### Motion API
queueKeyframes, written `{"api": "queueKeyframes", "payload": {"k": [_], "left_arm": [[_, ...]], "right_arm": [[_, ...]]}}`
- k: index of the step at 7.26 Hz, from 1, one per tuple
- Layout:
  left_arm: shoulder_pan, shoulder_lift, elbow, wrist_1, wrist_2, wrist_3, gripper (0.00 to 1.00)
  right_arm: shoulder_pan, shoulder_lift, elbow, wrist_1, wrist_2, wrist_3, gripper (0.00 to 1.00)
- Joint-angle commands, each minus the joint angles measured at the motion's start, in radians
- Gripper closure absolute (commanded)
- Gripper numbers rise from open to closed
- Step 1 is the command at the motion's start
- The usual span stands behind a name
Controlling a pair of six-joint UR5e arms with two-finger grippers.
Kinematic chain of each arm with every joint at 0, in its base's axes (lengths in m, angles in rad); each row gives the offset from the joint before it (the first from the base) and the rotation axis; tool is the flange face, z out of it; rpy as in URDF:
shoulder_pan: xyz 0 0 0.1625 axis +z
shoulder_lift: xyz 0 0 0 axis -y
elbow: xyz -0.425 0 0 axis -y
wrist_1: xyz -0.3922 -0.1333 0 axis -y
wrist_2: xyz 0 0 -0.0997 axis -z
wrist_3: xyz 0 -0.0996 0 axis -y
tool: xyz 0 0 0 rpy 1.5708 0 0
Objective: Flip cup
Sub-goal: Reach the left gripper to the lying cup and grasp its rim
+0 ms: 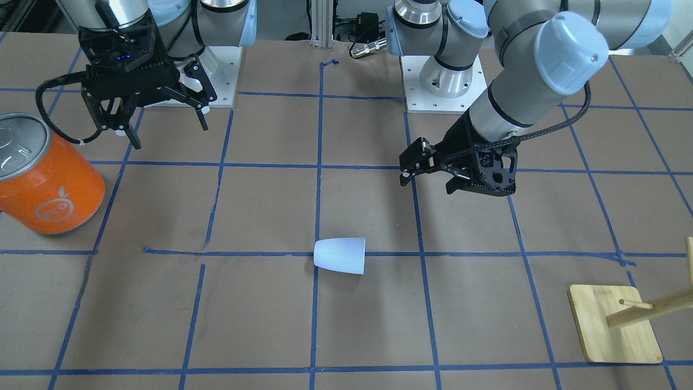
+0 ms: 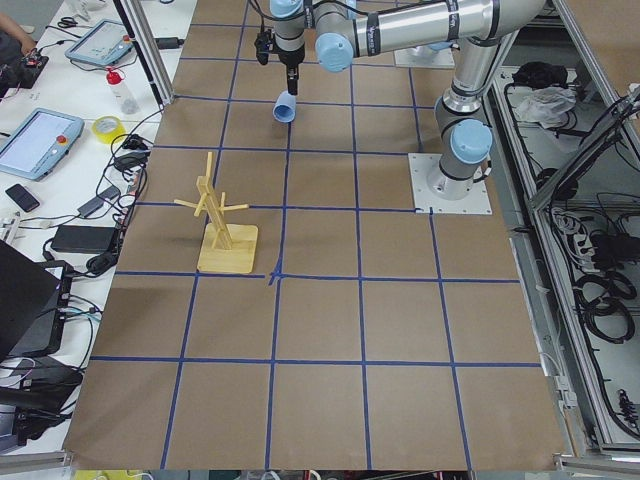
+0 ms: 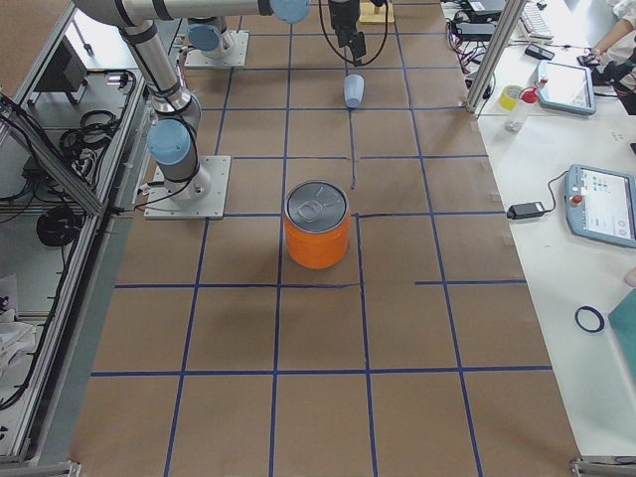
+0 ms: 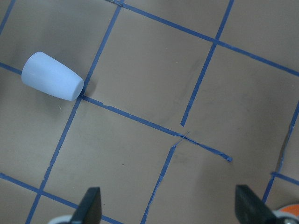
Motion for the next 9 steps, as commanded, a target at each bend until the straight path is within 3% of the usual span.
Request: {"api": "queueKeyframes", "payload": {"k": [1,3,9], "left_arm": [[-0.033,-0.065,-0.074,0.152,-0.074,-0.002,0.00],[-0.034,-0.122,-0.113,0.244,-0.144,-0.004,0.00],[-0.068,-0.312,-0.111,0.401,-0.201,-0.016,0.00]], "right_arm": [[-0.052,-0.019,-0.003,0.033,-0.017,0.096,0.00],[-0.056,-0.022,-0.008,0.044,-0.021,0.218,0.00],[-0.122,-0.054,-0.022,0.112,-0.026,0.222,0.00]]}}
